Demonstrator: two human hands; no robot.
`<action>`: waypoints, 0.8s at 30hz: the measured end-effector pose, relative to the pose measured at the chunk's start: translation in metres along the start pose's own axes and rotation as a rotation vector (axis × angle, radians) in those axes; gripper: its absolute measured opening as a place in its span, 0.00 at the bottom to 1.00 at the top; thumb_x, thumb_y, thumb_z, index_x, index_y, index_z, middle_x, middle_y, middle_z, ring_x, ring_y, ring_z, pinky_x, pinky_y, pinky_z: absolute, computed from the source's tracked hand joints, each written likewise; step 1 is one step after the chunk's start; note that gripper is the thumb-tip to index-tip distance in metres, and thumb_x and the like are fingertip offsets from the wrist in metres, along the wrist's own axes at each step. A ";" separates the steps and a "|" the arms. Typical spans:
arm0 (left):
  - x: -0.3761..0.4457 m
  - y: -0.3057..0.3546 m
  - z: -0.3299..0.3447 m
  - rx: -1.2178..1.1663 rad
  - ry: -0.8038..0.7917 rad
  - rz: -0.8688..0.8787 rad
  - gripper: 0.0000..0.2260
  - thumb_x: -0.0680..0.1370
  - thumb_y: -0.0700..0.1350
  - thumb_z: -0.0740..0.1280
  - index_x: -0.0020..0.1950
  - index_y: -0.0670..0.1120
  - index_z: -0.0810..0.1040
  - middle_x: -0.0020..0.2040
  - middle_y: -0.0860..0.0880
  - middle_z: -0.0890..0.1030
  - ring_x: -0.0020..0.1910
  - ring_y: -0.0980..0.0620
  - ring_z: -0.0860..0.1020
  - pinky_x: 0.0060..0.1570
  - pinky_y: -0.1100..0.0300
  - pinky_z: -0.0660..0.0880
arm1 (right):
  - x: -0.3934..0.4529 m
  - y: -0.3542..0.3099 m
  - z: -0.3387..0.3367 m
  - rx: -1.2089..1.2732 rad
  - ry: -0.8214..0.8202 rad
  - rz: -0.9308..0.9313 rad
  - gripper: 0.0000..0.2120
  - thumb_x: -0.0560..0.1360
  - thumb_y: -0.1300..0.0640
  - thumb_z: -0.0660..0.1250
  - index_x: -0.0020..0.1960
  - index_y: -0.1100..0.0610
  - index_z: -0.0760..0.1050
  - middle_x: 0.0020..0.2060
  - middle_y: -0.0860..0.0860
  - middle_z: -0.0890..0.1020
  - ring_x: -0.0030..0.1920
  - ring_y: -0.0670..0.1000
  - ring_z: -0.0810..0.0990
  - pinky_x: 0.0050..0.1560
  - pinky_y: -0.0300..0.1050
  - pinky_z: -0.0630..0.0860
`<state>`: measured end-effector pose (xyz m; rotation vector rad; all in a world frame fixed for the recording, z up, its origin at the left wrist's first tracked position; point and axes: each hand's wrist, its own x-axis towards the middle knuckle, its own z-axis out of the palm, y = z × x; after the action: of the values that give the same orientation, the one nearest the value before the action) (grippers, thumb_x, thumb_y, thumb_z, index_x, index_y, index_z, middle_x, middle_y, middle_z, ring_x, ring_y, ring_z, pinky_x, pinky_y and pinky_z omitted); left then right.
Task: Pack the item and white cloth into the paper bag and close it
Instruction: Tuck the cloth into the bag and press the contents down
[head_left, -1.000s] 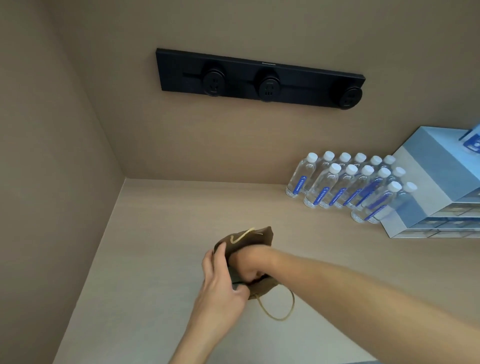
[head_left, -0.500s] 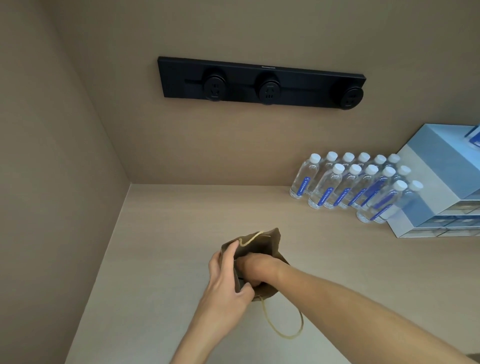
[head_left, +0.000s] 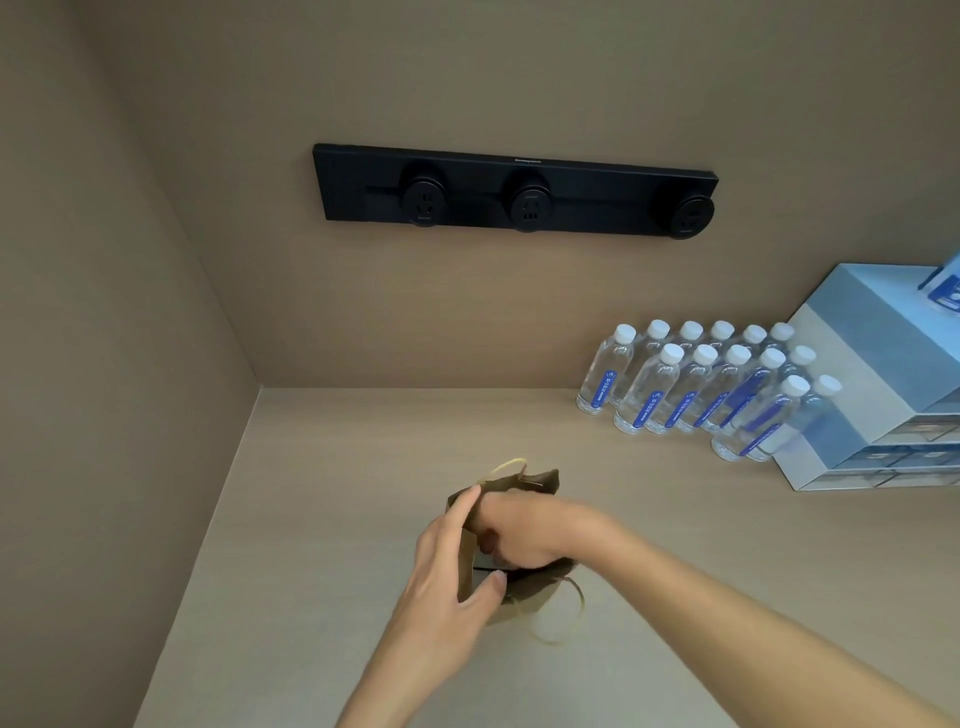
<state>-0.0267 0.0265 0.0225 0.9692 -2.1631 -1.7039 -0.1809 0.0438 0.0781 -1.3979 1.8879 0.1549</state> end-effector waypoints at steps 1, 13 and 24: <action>0.000 0.000 -0.003 -0.015 0.010 0.001 0.34 0.78 0.50 0.67 0.70 0.79 0.51 0.73 0.63 0.61 0.67 0.60 0.72 0.68 0.53 0.71 | -0.016 0.008 -0.007 0.201 0.041 -0.040 0.14 0.76 0.69 0.58 0.58 0.64 0.78 0.49 0.58 0.82 0.45 0.54 0.79 0.47 0.46 0.78; 0.015 0.002 -0.021 -0.286 0.089 -0.458 0.25 0.71 0.71 0.53 0.64 0.64 0.70 0.55 0.51 0.80 0.39 0.44 0.86 0.38 0.55 0.84 | -0.044 0.080 0.058 1.431 0.479 0.183 0.14 0.82 0.48 0.55 0.66 0.42 0.71 0.51 0.60 0.79 0.33 0.58 0.84 0.30 0.45 0.80; 0.035 -0.015 -0.005 -0.385 0.173 -0.384 0.14 0.75 0.36 0.71 0.30 0.46 0.84 0.36 0.43 0.83 0.32 0.49 0.82 0.30 0.59 0.79 | -0.022 0.060 0.067 1.508 0.488 0.184 0.06 0.75 0.65 0.69 0.40 0.63 0.75 0.37 0.59 0.77 0.34 0.53 0.78 0.40 0.47 0.80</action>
<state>-0.0447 -0.0003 0.0022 1.4145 -1.5307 -2.0123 -0.1968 0.1187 0.0252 -0.1849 1.6835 -1.3391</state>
